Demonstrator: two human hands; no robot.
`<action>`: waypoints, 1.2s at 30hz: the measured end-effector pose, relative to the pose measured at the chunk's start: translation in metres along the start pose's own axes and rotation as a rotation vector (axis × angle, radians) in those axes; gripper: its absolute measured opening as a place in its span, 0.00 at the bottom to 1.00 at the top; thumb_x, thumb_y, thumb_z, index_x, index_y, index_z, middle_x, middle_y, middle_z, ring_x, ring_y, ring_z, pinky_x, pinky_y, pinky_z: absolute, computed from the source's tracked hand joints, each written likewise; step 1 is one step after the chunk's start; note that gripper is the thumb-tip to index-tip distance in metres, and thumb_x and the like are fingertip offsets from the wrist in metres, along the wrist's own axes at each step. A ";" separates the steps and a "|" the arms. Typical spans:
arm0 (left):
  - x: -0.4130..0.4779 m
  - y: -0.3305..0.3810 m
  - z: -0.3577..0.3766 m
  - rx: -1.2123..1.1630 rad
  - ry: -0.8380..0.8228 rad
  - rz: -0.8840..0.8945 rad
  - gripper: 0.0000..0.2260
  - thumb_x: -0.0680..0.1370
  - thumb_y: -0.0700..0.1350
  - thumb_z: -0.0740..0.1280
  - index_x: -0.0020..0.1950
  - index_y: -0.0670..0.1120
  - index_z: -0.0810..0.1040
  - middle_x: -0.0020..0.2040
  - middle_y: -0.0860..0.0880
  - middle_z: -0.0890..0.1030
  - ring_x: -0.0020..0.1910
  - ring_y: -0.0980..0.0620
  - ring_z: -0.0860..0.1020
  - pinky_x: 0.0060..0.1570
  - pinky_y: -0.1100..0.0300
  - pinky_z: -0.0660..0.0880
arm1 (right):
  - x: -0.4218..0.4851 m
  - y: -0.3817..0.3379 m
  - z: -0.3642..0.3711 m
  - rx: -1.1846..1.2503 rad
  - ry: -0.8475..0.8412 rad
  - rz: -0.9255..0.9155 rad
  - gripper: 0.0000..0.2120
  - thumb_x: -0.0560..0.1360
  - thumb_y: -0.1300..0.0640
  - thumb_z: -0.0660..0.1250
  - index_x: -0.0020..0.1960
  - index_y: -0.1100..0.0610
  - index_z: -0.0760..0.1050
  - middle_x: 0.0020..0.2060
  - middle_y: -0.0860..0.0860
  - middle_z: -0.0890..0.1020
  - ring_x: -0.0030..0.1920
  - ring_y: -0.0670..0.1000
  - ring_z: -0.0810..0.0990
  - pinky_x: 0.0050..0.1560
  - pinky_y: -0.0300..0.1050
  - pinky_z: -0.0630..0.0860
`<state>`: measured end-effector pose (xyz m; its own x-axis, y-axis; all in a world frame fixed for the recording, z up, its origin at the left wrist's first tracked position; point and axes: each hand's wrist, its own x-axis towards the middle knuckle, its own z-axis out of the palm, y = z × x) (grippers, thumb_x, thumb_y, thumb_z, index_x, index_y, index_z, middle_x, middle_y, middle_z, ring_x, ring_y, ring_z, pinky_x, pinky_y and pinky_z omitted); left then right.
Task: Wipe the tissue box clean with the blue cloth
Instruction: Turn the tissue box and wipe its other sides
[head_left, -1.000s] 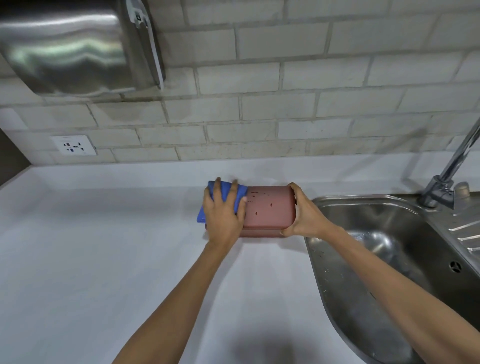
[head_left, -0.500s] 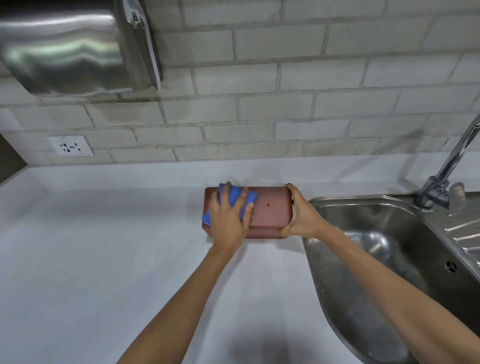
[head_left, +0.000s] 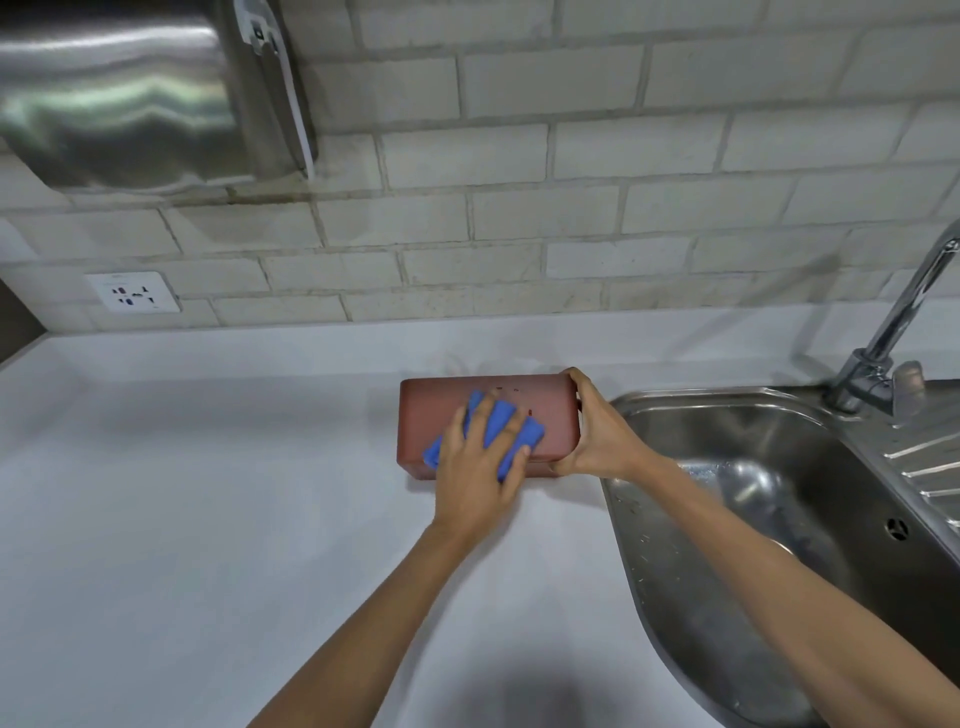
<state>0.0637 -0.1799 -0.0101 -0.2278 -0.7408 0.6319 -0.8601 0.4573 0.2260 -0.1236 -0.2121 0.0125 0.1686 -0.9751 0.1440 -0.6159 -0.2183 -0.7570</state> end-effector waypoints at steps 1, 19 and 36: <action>-0.011 -0.006 -0.002 -0.010 -0.007 0.049 0.20 0.81 0.54 0.52 0.63 0.48 0.78 0.66 0.40 0.76 0.62 0.38 0.73 0.65 0.50 0.65 | 0.000 0.000 0.000 -0.003 -0.002 -0.009 0.53 0.50 0.51 0.81 0.68 0.51 0.57 0.57 0.49 0.73 0.53 0.51 0.77 0.52 0.44 0.78; -0.010 -0.017 -0.010 -0.014 0.044 0.043 0.21 0.81 0.53 0.52 0.60 0.45 0.81 0.63 0.38 0.78 0.61 0.42 0.70 0.64 0.50 0.67 | -0.010 0.002 0.002 0.081 0.009 -0.018 0.49 0.53 0.53 0.82 0.67 0.54 0.59 0.59 0.50 0.74 0.60 0.49 0.75 0.59 0.45 0.76; 0.031 0.003 -0.003 -0.033 0.042 -0.186 0.19 0.78 0.50 0.57 0.61 0.44 0.80 0.63 0.37 0.77 0.59 0.35 0.74 0.61 0.47 0.72 | -0.012 0.009 0.008 0.084 0.039 -0.031 0.51 0.55 0.56 0.82 0.71 0.57 0.59 0.63 0.52 0.74 0.62 0.50 0.74 0.60 0.39 0.72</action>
<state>0.0551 -0.1997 0.0121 -0.0468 -0.7934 0.6070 -0.8702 0.3308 0.3652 -0.1251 -0.2023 -0.0012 0.1551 -0.9692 0.1914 -0.5437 -0.2455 -0.8026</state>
